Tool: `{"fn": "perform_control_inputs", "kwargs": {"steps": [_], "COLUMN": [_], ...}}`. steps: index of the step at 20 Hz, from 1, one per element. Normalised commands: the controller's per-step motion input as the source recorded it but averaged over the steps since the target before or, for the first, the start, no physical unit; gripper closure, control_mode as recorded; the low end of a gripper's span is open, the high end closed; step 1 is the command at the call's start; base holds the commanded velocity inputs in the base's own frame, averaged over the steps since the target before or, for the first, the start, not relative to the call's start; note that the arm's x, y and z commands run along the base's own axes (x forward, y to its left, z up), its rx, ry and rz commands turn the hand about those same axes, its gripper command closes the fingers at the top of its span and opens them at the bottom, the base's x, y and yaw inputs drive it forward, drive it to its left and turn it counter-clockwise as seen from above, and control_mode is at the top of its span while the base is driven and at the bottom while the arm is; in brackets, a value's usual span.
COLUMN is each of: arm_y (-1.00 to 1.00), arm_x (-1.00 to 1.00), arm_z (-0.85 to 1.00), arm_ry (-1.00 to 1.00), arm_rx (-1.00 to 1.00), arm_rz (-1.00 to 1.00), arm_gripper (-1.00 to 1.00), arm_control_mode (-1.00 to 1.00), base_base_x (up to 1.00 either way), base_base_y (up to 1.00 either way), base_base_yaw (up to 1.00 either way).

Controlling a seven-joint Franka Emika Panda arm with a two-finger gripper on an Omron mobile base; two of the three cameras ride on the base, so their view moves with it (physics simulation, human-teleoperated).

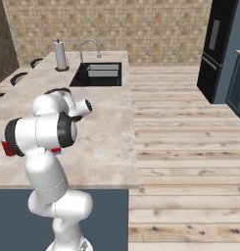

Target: Move the drinks to the dining counter.

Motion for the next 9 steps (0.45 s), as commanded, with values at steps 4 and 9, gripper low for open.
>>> {"fn": "perform_control_inputs", "kwargs": {"steps": [4,9], "arm_y": [0.12,0.11], "arm_x": [0.05,0.0], "arm_z": [-0.26,-0.22], "arm_ry": [-0.07,-0.15], "arm_rx": [0.0,0.0], "arm_rz": [0.0,0.0], "arm_gripper": [1.0,1.0], "arm_control_mode": [-1.0,-1.0], "base_base_x": [0.0,0.0], "base_base_y": [0.0,0.0], "base_base_yaw": [0.0,0.0]}}
